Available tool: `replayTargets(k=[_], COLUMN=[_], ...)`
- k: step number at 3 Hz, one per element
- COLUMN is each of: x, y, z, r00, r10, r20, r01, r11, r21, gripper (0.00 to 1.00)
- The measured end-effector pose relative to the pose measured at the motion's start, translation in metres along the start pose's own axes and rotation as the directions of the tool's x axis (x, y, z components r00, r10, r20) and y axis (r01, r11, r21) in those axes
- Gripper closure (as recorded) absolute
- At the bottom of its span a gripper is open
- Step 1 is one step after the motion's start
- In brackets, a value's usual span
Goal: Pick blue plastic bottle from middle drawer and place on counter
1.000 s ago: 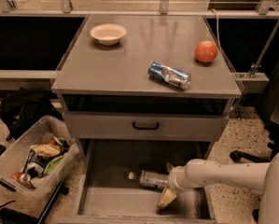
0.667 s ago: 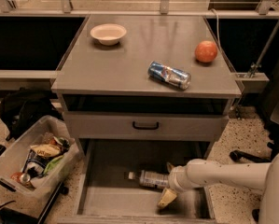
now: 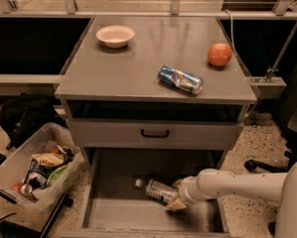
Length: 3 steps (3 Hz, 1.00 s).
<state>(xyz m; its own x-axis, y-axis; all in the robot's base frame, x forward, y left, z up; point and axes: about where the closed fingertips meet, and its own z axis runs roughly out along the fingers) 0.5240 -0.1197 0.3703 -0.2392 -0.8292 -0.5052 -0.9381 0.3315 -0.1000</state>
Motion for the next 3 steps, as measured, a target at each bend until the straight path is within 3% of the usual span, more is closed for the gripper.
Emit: replayTargets(k=[2, 3], x=[0.0, 0.004], y=[0.0, 0.0046], z=[0.0, -0.0072], r00=[1.0, 1.0], r10=[0.0, 0.009], r20=[0.0, -0.011], r01=[0.0, -0.009], r11=[1.0, 0.9999], r21=[0.0, 0.013], gripper=[0.88, 1.0])
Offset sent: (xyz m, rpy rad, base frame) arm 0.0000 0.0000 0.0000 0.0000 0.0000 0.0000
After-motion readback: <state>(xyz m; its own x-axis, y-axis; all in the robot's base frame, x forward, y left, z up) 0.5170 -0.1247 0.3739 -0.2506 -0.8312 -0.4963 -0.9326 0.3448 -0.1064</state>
